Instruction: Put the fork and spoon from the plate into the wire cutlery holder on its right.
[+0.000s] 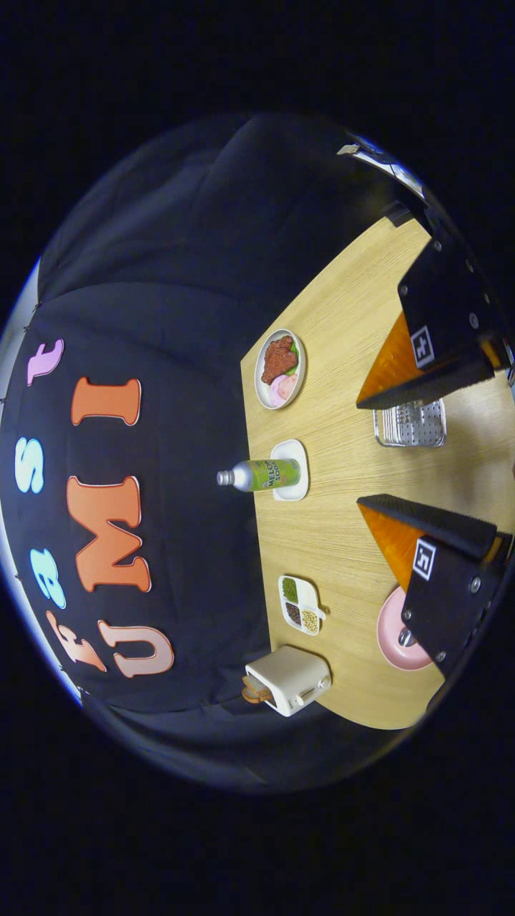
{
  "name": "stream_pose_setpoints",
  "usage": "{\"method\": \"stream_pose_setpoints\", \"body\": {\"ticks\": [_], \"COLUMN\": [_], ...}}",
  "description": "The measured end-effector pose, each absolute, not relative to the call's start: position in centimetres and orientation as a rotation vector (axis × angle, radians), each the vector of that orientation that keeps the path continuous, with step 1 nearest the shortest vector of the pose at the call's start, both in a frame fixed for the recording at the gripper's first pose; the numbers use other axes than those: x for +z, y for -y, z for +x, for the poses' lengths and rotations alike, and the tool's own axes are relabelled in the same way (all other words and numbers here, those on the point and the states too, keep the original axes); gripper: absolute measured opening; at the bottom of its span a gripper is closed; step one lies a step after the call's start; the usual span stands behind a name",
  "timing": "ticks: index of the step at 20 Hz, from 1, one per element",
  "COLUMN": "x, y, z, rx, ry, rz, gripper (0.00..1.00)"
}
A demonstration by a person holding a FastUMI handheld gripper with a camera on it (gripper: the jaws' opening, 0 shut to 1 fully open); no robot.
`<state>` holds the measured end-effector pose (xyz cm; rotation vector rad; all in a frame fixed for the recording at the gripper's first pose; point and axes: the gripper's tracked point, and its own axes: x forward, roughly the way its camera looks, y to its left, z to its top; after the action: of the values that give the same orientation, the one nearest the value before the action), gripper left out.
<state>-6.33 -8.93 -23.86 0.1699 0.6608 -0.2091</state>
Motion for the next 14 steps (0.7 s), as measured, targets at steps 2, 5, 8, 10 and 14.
{"method": "stream_pose_setpoints", "body": {"ticks": [2, 5, 8, 10, 14], "x": [-22.5, -20.3, -18.7, -18.2, -20.3], "y": [7.6, 5.5, 2.4, -0.1, -5.8], "z": [-5.3, -3.8, -2.9, -2.5, -2.6], "rx": [-0.208, -0.211, -0.183, -0.153, -0.080], "ry": [-0.595, -0.489, -0.421, -0.398, -0.445], "rz": [0.163, 0.115, 0.104, 0.105, 0.121], "gripper": [0.86, 0.95, 0.96, 0.96, 0.96]}}
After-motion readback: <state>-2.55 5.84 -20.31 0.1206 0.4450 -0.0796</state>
